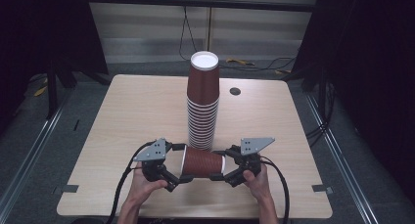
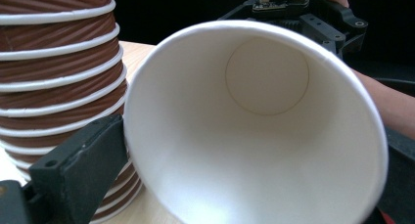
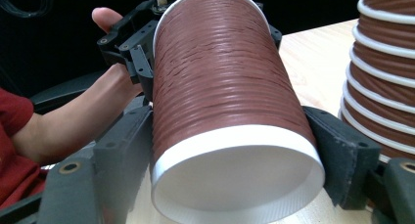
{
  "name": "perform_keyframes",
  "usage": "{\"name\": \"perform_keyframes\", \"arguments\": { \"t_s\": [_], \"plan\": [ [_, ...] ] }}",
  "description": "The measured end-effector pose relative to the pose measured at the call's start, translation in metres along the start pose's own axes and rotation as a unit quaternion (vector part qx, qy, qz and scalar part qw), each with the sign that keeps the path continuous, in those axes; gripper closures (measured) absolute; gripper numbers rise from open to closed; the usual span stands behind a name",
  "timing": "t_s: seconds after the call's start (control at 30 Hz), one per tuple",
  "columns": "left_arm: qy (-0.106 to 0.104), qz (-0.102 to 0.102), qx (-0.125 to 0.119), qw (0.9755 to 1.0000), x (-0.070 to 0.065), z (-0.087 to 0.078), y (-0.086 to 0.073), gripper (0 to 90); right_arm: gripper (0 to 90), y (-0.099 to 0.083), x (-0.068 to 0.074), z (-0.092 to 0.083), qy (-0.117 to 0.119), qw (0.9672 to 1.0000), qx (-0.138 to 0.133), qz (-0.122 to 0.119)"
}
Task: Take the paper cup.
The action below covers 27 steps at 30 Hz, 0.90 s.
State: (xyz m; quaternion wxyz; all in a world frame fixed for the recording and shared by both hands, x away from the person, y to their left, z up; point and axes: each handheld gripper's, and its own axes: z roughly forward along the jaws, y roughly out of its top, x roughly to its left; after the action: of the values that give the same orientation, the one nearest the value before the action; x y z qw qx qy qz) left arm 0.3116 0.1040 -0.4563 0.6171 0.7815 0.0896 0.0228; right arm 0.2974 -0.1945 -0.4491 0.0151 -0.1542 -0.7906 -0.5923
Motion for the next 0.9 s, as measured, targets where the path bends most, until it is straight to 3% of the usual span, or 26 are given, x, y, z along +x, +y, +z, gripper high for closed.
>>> {"name": "perform_keyframes", "arguments": {
  "t_s": [0.07,0.17,0.27,0.3,0.37,0.73,0.9],
  "plan": [
    [0.004,0.0,0.002,1.0,-0.0008,0.0015,0.0004,0.0,23.2,0.0002,0.0001,0.0003,0.001,1.0,0.001,-0.001],
    [-0.012,0.0,-0.004,0.9999,-0.0011,0.0041,-0.0001,1.0,23.2,0.0009,0.0007,0.0013,0.003,1.0,0.004,-0.003],
    [-0.006,0.0,-0.001,1.0,-0.0017,0.0054,0.0001,1.0,23.2,0.0011,0.001,0.0021,0.002,1.0,0.006,-0.006],
    [-0.017,-0.001,-0.005,0.9998,-0.0007,0.0062,-0.0002,1.1,23.2,0.0011,0.0009,0.002,0.002,1.0,0.006,-0.006],
    [-0.015,0.001,-0.005,0.9999,-0.0007,0.008,0.0,1.2,23.2,0.0013,0.001,0.0018,0.003,1.0,0.006,-0.007],
    [-0.026,0.007,0.008,0.9996,-0.0018,0.0079,0.0007,4.1,23.3,-0.0023,0.0005,0.0028,0.012,0.9999,0.009,-0.008],
    [-0.027,-0.003,0.003,0.9996,-0.0008,0.0082,0.0006,4.7,23.0,-0.0031,-0.0005,0.003,0.012,0.9998,0.012,-0.008]
  ]
}}
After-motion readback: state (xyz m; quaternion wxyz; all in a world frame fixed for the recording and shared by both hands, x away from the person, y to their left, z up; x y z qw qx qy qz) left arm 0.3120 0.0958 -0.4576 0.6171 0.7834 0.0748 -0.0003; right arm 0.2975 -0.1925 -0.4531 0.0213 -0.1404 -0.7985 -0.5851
